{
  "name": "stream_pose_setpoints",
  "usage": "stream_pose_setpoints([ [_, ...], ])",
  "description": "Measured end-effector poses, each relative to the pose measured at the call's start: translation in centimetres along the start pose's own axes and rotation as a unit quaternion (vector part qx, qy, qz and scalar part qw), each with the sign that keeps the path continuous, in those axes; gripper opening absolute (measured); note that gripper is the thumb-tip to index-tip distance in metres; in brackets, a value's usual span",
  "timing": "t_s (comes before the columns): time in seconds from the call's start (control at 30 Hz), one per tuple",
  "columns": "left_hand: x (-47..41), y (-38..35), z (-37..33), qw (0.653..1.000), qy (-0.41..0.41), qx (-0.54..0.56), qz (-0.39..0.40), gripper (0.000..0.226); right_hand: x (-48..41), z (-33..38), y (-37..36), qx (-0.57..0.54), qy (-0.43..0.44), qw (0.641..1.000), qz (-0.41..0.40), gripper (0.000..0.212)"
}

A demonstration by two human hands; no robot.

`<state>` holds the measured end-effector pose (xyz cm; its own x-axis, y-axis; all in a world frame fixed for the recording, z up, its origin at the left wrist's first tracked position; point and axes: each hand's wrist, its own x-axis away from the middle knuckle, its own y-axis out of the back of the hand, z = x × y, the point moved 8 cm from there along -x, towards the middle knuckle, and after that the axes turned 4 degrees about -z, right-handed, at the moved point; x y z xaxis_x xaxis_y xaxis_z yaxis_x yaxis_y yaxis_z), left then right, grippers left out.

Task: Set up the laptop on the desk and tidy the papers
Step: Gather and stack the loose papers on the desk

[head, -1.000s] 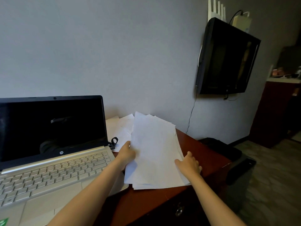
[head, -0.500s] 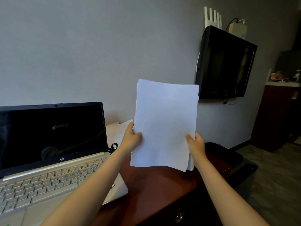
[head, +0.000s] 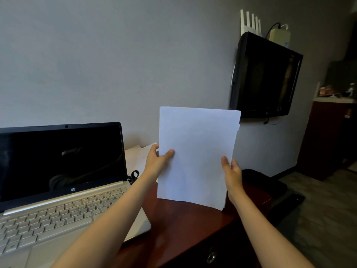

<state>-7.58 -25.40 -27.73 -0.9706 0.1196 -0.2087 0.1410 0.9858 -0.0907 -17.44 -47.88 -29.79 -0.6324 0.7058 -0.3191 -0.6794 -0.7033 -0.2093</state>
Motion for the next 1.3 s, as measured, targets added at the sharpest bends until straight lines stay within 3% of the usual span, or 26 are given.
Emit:
stream_pose_setpoints([
  [0.3, 0.4, -0.6, -0.2, 0.999, -0.02, -0.001, 0.044, 0.022, -0.4, 0.0, 0.1, 0.028, 0.024, 0.999, 0.004, 0.037],
  [0.4, 0.6, -0.8, 0.1, 0.998, -0.031, -0.011, 0.05, 0.014, 0.2, -1.6, 0.3, 0.028, -0.008, 0.999, 0.019, 0.038],
  [0.57, 0.7, 0.2, -0.6, 1.0, -0.027, 0.013, -0.004, 0.012, 0.7, -0.9, -0.1, 0.037, -0.024, 0.998, 0.047, 0.007],
  [0.77, 1.0, 3.3, -0.9, 0.995, 0.0, 0.07, -0.074, 0.028, 1.9, -1.8, -0.2, 0.064, -0.063, 0.994, 0.067, 0.009],
  [0.83, 1.4, 4.5, -0.8, 0.992, 0.007, 0.084, -0.093, 0.029, 2.3, -2.3, -0.4, 0.028, -0.086, 0.995, 0.033, 0.012],
  [0.97, 2.0, 7.1, -0.7, 0.983, 0.024, 0.115, -0.139, 0.026, 4.2, -3.4, -2.5, -0.2, -0.186, 0.962, -0.016, 0.025],
  [1.07, 2.7, 9.4, -1.2, 0.973, 0.02, 0.153, -0.172, 0.032, 7.1, -3.5, -6.5, -0.277, -0.253, 0.924, 0.078, 0.022],
  [1.17, 3.7, 11.9, -2.0, 0.967, 0.001, 0.181, -0.181, 0.034, 10.8, -3.4, -10.8, -0.176, -0.252, 0.929, 0.208, 0.021],
  [1.3, 5.1, 16.3, -2.9, 0.972, -0.024, 0.142, -0.188, 0.037, 13.9, -2.8, -14.7, -0.128, -0.223, 0.931, 0.257, 0.02],
])
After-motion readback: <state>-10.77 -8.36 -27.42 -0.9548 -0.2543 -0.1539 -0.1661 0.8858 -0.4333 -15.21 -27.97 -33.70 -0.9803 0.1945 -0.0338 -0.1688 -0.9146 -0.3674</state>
